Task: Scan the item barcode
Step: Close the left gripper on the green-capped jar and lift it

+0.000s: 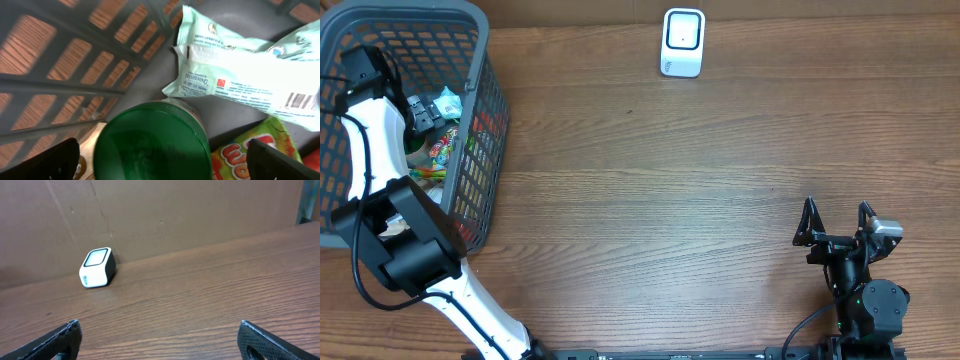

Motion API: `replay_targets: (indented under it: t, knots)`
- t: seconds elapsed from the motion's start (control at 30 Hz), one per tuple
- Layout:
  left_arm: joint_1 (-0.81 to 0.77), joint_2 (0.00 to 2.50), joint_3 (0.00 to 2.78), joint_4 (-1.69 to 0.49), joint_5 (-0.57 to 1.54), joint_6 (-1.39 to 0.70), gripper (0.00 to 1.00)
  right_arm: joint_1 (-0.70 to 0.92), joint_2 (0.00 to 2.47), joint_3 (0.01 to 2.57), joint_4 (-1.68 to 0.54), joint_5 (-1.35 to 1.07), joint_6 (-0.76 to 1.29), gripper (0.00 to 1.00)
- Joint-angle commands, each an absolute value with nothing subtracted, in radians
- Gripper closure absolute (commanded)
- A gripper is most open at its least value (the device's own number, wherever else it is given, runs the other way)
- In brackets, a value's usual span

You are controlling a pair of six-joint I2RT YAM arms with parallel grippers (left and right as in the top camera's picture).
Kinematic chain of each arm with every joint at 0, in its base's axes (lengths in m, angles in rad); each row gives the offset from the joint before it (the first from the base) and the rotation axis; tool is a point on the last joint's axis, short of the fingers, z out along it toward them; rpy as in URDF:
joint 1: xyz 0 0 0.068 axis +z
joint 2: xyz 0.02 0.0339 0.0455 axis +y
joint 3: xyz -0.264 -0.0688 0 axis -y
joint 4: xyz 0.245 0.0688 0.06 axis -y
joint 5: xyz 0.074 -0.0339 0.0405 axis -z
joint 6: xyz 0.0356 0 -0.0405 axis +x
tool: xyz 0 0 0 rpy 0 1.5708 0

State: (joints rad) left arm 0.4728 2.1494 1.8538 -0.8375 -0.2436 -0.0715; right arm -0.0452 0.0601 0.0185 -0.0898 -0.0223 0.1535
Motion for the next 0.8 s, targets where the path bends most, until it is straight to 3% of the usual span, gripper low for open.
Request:
replay_targets:
  t: [0.0, 0.53, 0.77]
  knots:
    - [0.477, 2.171, 1.852, -0.833, -0.235, -0.056, 0.02, -0.045, 0.062, 0.008, -0.083, -0.028, 0.157, 0.00]
    - [0.478, 2.172, 1.804, -0.797, -0.209, -0.056, 0.03, -0.045, 0.062, 0.008, -0.083, -0.028, 0.157, 0.00]
    - [0.478, 2.172, 1.803, -0.788, -0.209, -0.056, 0.19, -0.045, 0.062, 0.008, -0.084, -0.028, 0.157, 0.00]
